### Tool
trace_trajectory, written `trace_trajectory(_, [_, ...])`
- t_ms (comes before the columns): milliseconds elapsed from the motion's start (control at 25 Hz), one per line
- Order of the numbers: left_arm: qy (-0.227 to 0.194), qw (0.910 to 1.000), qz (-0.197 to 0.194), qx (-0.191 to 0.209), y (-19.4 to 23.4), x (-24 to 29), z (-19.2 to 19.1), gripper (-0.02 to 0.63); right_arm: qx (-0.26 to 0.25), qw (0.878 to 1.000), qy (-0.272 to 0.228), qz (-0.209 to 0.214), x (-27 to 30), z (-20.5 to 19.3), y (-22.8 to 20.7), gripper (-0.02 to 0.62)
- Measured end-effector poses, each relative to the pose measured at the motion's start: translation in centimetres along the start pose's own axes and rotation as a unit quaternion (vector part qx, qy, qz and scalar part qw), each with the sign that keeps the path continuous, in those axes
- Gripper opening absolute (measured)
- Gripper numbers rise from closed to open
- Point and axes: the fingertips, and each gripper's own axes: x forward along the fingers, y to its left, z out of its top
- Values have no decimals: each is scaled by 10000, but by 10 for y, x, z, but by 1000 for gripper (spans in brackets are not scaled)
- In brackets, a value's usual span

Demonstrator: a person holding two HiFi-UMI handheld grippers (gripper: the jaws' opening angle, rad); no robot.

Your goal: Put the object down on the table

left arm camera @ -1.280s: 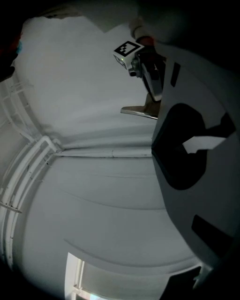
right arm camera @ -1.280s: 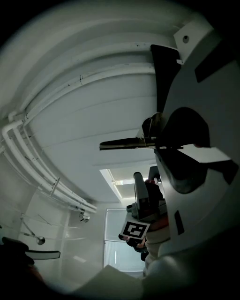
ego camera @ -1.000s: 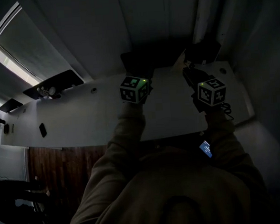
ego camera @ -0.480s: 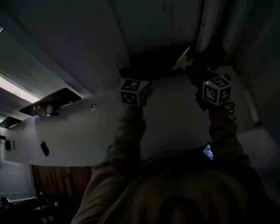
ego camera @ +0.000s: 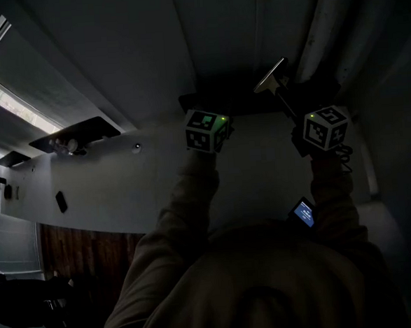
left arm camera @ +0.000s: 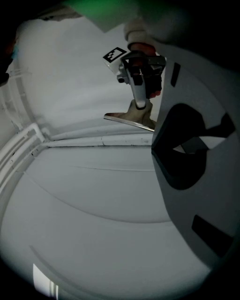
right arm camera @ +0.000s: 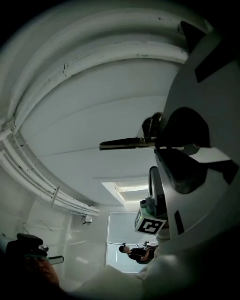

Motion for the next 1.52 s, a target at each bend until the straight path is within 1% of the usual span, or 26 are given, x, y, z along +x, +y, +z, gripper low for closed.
trace_trajectory(120, [-29, 10000, 66, 7, 3, -1, 11, -6, -91, 9999, -64, 105, 7, 14, 1, 21])
trace_trajectory(240, [-62, 9999, 83, 48, -3, -7, 18, -6, -183, 9996, -121, 158, 0, 20, 6, 21])
trace_trajectory(440, [-158, 9997, 193, 87, -2, -7, 20, -6, -263, 9994, -120, 187, 0, 19, 6, 21])
trace_trajectory(600, [-179, 9993, 215, 237, 0, -7, 23, -6, -222, 9995, -165, 163, 0, 19, 2, 21])
trace_trajectory(840, [-182, 9995, 220, 143, 7, -9, 30, -6, -194, 9997, -1, 155, 4, 21, -3, 21])
trace_trajectory(1200, [7, 9999, 149, 65, 8, -7, 11, -6, -38, 9994, 304, 184, 7, 0, -11, 21])
trace_trajectory(1520, [239, 9995, 73, -168, 1, -4, -12, -6, 92, 9975, 664, 221, 7, -23, -17, 21])
